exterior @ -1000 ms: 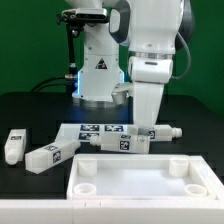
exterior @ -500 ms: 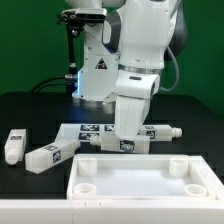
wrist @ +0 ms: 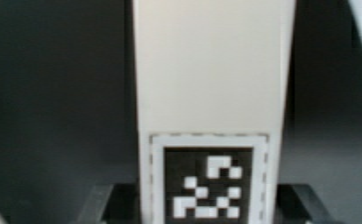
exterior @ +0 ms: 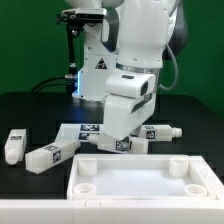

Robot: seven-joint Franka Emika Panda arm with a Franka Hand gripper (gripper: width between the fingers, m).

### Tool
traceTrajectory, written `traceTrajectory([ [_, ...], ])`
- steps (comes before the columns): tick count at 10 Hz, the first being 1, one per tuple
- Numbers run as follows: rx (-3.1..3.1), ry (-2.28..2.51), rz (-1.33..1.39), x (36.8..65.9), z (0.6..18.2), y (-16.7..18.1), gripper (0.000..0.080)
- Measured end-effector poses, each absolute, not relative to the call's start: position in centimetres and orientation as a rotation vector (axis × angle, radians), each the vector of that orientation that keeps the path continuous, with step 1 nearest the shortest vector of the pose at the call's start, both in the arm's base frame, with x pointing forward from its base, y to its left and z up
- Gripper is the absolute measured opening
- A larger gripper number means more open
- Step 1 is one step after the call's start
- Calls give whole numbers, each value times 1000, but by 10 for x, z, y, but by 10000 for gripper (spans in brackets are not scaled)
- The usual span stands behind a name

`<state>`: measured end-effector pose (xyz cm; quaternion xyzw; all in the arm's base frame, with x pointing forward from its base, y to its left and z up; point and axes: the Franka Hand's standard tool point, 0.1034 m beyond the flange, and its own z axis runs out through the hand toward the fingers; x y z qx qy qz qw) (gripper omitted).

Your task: Assemble desk

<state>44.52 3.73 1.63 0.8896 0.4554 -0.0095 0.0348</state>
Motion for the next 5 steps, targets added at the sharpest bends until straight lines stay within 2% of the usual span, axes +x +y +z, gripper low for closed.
traceTrajectory([
  [5,3032,647,-34,430,12,25,285],
])
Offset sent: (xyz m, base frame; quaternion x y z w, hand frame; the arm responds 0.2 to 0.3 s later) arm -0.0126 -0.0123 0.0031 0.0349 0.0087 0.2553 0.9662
